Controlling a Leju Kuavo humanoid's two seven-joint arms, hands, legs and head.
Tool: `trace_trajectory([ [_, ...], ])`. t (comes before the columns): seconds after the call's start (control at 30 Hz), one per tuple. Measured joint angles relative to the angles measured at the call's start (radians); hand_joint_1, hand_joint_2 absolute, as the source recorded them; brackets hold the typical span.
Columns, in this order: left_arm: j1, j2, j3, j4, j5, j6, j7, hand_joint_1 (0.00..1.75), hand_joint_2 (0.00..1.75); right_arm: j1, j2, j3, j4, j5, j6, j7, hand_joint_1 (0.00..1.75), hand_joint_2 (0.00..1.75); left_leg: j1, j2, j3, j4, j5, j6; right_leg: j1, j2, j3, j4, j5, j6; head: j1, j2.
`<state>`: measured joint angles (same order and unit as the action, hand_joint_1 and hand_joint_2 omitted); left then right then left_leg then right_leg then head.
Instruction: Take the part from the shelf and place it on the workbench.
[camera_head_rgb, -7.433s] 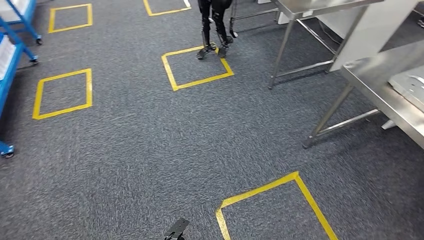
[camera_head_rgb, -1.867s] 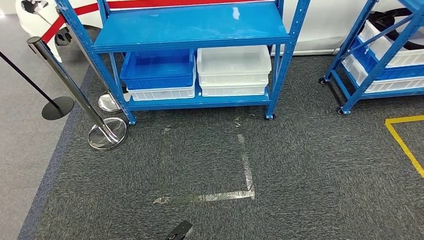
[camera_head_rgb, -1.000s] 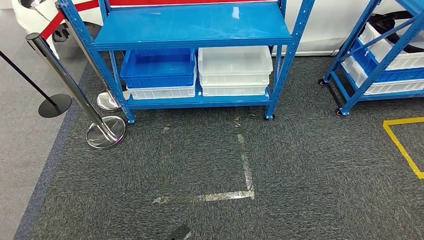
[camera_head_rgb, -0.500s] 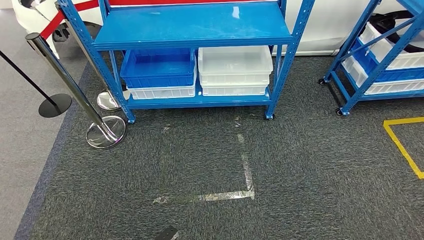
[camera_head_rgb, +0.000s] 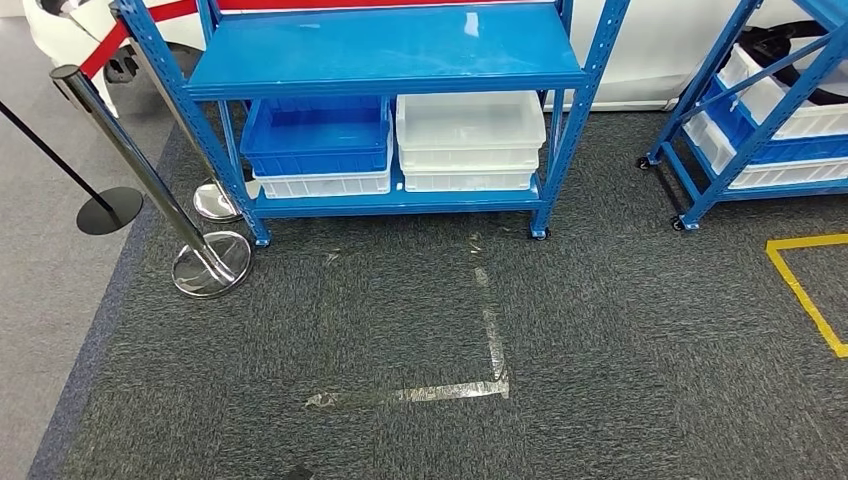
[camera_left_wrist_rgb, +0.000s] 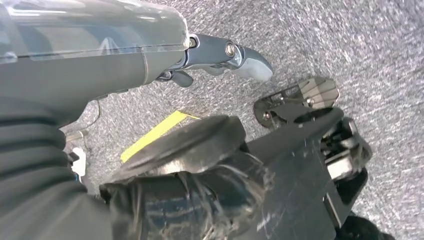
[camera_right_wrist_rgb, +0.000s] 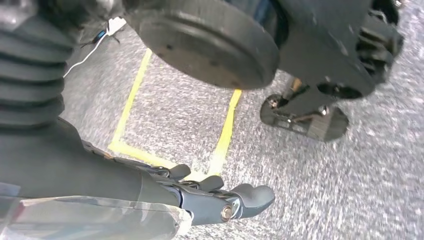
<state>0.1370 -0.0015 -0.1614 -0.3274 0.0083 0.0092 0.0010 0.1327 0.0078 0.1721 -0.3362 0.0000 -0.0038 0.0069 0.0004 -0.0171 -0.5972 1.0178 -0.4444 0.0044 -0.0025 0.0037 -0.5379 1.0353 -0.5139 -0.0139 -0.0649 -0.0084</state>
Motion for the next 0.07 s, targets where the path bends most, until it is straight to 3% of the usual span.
trace_trajectory([
  [0.07,0.003,0.001,0.017,-0.003,-0.002,-0.001,-0.001,0.0,0.0,0.003,0.0,-0.018,-0.003,0.0,0.0,-0.001,0.0,0.0,0.0,0.0,0.0,0.0,0.0,0.0,0.0,0.0,0.0,0.0,0.0,0.0,0.0,0.0],
])
